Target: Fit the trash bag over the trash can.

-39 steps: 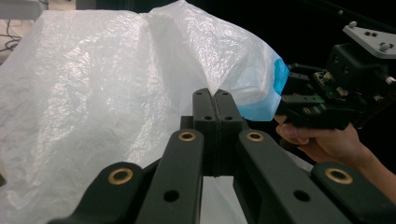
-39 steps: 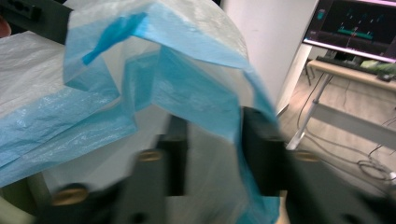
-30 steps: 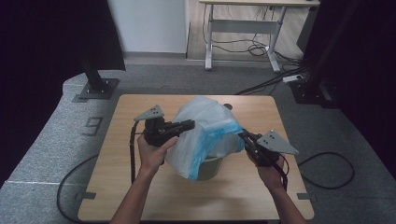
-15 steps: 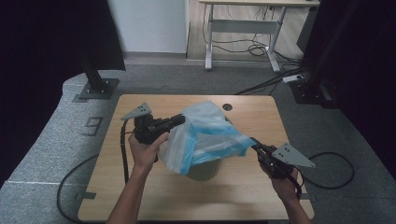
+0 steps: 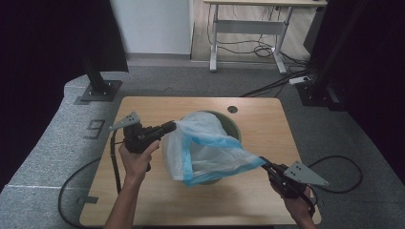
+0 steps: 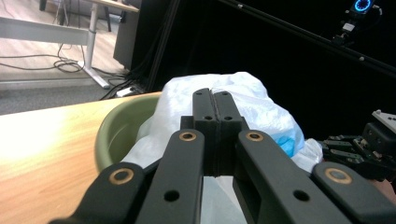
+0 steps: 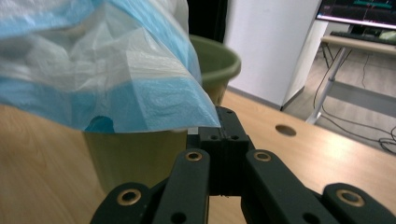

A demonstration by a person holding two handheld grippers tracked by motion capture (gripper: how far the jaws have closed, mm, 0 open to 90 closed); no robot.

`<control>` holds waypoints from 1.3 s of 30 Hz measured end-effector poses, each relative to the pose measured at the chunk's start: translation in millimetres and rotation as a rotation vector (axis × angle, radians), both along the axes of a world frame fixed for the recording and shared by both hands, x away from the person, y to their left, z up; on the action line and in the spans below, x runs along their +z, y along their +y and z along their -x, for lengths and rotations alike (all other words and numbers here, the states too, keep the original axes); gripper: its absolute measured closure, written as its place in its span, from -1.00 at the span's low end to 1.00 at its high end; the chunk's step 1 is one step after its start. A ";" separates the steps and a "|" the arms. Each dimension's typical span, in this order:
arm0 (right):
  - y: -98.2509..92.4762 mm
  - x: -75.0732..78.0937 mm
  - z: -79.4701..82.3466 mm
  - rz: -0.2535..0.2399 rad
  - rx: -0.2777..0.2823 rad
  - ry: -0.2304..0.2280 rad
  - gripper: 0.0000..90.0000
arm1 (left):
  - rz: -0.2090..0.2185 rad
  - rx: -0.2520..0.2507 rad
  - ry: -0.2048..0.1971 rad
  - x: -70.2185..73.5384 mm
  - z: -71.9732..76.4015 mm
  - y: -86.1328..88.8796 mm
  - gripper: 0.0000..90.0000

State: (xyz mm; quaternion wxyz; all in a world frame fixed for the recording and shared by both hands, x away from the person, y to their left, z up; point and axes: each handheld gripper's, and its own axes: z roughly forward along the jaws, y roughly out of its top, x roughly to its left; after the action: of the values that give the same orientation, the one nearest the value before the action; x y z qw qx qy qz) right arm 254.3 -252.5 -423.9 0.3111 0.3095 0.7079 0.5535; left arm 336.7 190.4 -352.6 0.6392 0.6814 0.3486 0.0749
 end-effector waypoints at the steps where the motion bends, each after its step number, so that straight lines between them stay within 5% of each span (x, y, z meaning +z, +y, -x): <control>1: 0.2 -3.8 0.4 0.013 -0.001 0.006 0.97 | -0.002 0.003 0.002 -1.5 0.7 1.6 1.00; 12: 11.4 -46.9 1.4 0.070 0.032 0.123 0.97 | -0.016 0.048 0.027 -21.5 5.5 20.6 1.00; 26: 23.2 -88.6 -10.4 0.122 0.031 0.229 0.97 | -0.054 0.055 0.068 -38.2 0.8 24.3 1.00; 34: 26.4 -91.9 -10.4 0.150 0.029 0.232 0.96 | -0.074 0.056 0.076 -42.0 -0.3 22.1 1.00; 39: 25.8 -74.5 7.5 0.143 0.021 0.187 0.17 | -0.074 0.056 0.072 -40.5 0.3 24.8 1.00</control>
State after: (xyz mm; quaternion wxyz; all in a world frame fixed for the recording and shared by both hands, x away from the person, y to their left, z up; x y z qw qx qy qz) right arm 246.9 -226.7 -498.4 0.2592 0.3296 0.7746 0.4734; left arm 336.4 215.2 -393.1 0.5981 0.6968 0.3874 0.0813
